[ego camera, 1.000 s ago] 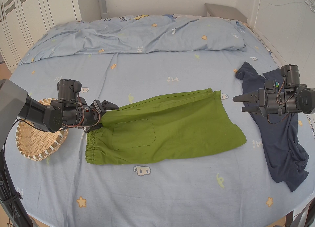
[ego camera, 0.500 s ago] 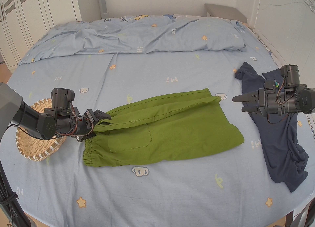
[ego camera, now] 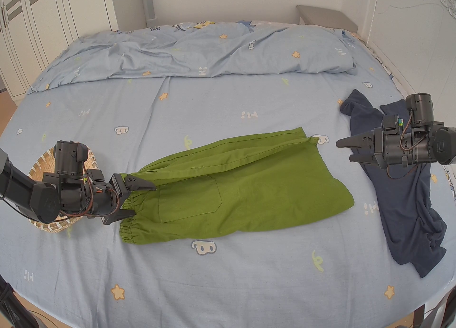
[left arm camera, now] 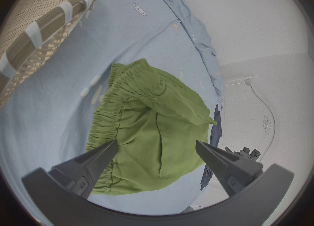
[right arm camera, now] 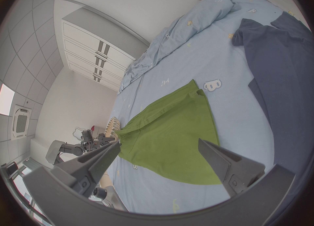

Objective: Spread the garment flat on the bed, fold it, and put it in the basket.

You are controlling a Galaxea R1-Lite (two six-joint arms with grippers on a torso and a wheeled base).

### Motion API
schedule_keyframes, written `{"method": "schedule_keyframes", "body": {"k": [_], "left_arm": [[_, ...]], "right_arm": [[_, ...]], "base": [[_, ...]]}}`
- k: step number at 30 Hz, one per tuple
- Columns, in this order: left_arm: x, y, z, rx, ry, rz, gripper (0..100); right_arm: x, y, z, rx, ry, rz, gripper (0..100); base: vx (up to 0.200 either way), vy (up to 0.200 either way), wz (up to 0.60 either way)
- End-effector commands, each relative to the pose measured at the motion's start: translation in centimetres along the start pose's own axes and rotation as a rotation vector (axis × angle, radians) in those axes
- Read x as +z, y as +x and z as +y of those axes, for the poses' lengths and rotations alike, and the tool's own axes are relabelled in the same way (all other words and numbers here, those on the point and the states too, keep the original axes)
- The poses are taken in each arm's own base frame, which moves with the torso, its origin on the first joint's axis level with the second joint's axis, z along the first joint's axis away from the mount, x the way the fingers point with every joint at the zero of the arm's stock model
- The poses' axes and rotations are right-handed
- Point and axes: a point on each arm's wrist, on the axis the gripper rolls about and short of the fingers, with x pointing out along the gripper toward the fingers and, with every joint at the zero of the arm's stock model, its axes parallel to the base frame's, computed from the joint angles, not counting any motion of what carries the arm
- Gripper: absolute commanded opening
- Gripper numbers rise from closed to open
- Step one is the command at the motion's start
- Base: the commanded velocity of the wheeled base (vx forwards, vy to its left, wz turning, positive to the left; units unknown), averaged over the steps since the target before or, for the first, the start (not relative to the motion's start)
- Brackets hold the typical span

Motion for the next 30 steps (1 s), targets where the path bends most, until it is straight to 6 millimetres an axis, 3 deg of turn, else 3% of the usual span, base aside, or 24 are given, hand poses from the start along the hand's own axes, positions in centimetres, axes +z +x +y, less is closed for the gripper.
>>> {"method": "schedule_keyframes", "body": {"k": [1,13,18,30], "left_arm": [[-0.8,-1.0,1.4,-0.013,-0.001,-0.041,100],[0.5,-3.7,4.2,-0.141,-0.005,-0.048,100],[0.1,-2.5,6.1,-0.099,0.109,-0.014,100],[-0.1,-0.4,6.9,-0.102,0.132,0.005,100]], "right_arm": [[-0.1,0.0,0.3,0.006,-0.003,0.002,100],[-0.4,0.2,0.4,0.010,-0.002,0.013,100],[-0.4,0.3,0.4,0.011,0.000,0.016,100],[-0.4,0.3,0.3,0.009,0.000,0.016,100]], "base": [[0.000,0.000,0.00],[0.000,0.000,0.00],[0.000,0.000,0.00],[0.000,0.000,0.00]]}}
